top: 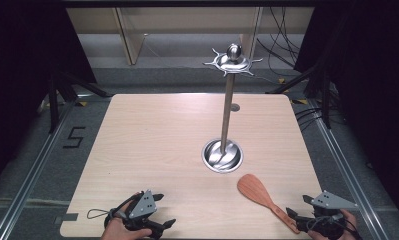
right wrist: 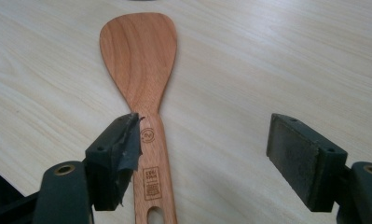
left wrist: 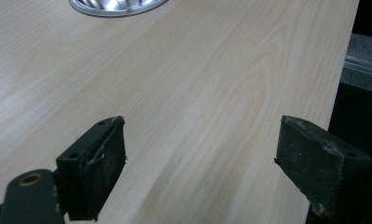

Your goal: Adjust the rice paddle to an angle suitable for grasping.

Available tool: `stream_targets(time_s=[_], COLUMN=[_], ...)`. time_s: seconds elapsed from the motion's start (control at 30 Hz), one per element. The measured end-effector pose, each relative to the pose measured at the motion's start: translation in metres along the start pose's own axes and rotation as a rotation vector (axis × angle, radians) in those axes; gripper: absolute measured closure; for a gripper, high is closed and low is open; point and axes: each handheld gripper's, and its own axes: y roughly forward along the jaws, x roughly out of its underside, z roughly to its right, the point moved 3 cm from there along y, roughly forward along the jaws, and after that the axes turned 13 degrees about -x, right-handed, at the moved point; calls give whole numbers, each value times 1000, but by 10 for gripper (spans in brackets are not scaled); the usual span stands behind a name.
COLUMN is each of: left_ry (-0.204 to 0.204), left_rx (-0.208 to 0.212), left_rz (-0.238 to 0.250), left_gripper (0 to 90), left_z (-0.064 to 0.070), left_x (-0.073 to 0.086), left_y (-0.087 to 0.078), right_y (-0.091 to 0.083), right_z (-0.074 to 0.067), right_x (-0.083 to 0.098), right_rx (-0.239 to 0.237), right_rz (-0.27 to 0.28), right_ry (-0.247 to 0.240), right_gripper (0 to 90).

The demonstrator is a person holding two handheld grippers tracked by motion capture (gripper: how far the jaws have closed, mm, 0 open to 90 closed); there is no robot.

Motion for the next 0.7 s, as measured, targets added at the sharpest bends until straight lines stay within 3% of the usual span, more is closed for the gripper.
stream_targets(time_s=[0.07,0.13,0.23,0.33,0.43,0.47,0.5,0.53,0.63,0.7], left_ry=[4,4,1,-1,12,15,-5,15,14,12], left_rx=[7,3,5,-1,-21,-11,-17,-20,-21,-21], left_rz=[0,0,0,-1,15,4,23,4,7,8], left_gripper=[152,152,152,152,152,152,152,152,152,152], left_z=[0,0,0,0,0,-1,1,-1,-1,-1], left_x=[0,0,0,0,0,0,0,0,0,0], left_y=[0,0,0,0,0,0,1,0,0,0], right_y=[1,0,1,2,2,3,3,5,10,14], right_z=[1,-2,-1,-5,-13,-13,-18,-19,-24,-23], right_x=[0,-1,-1,-2,-3,-5,-5,-6,-5,-4], right_rx=[12,2,-12,-21,-64,-70,-77,-87,-107,-107], right_rz=[-3,-5,-7,-20,-21,-23,-31,-26,-59,-81], right_ry=[-36,-11,-47,-102,-100,-146,-135,-158,-168,-208], right_gripper=[279,282,314,454,597,635,691,723,814,854])
